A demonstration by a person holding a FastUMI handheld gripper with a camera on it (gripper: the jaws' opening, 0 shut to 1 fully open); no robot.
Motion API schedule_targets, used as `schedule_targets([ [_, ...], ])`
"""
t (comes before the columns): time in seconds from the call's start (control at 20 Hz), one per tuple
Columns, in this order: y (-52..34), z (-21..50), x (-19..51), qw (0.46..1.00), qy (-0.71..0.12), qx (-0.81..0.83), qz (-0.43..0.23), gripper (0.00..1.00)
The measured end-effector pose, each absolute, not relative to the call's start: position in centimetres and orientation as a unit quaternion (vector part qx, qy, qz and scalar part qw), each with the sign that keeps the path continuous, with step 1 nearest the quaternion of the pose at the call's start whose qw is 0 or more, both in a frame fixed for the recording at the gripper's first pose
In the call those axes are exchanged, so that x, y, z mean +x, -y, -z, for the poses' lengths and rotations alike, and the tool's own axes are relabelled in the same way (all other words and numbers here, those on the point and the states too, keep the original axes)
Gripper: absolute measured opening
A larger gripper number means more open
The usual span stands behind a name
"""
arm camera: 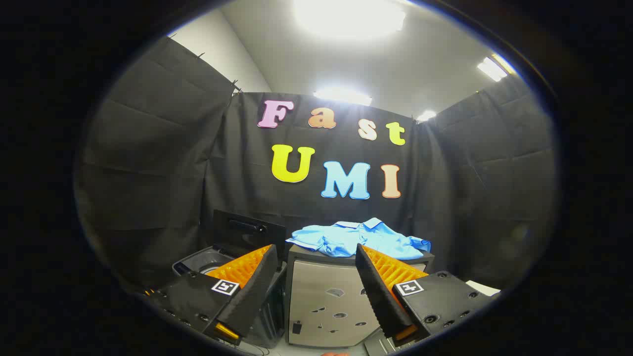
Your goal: Put the clothes into the washing machine and then close the washing machine lid.
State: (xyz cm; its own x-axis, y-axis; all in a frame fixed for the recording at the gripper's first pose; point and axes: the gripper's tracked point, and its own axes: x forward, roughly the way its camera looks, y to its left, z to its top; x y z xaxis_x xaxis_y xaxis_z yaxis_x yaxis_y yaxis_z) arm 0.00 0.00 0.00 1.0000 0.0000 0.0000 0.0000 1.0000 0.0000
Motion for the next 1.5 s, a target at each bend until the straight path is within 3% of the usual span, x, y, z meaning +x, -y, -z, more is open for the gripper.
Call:
schedule_targets([
  [1.05,-1.9,0.4,0.2,1.0,-0.013,-0.009,-0.019,0.99],
  [1.5,-1.1,-2.7,1.6,1.0,-0.018,0.004,-0.009,0.98],
])
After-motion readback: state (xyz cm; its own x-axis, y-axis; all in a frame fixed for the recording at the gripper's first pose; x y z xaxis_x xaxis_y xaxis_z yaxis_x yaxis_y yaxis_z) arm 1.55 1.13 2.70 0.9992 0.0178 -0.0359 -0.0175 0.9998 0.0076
